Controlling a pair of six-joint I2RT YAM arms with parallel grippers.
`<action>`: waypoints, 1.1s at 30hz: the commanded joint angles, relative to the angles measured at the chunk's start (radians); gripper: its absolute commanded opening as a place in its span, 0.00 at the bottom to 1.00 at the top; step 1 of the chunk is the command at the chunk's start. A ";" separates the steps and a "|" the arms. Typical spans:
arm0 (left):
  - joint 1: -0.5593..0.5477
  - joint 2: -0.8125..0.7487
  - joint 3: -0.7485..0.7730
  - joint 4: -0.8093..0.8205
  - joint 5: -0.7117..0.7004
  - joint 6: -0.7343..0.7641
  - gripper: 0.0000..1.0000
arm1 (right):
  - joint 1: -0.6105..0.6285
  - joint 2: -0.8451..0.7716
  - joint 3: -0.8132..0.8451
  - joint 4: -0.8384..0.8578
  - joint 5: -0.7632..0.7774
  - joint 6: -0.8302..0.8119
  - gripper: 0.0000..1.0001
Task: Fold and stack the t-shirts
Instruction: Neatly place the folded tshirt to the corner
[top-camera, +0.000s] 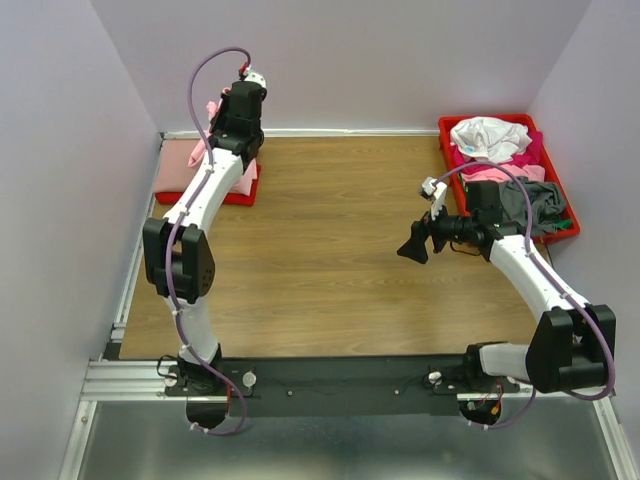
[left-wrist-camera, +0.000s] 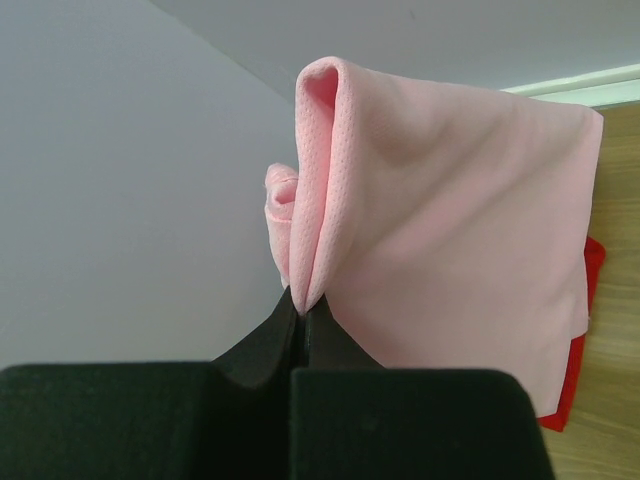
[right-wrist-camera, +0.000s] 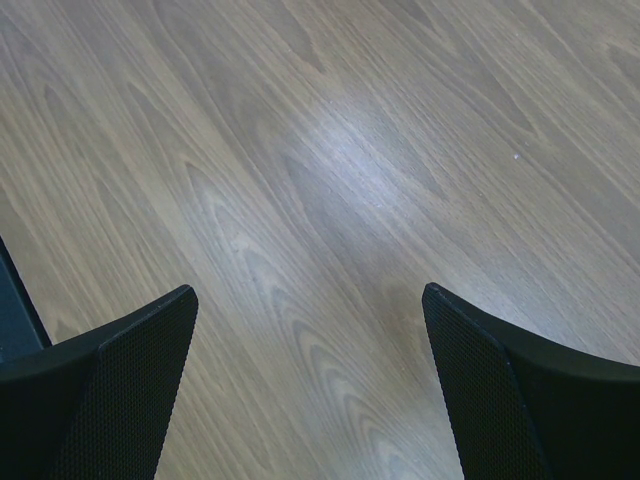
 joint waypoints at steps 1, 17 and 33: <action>0.028 0.037 0.046 0.032 -0.019 0.004 0.00 | -0.009 0.004 0.006 -0.010 -0.030 0.005 1.00; 0.075 0.162 0.130 0.030 0.024 -0.028 0.00 | -0.009 0.017 0.006 -0.010 -0.021 0.002 1.00; 0.158 0.320 0.219 0.076 0.053 -0.089 0.00 | -0.012 0.023 0.005 -0.010 -0.015 -0.001 1.00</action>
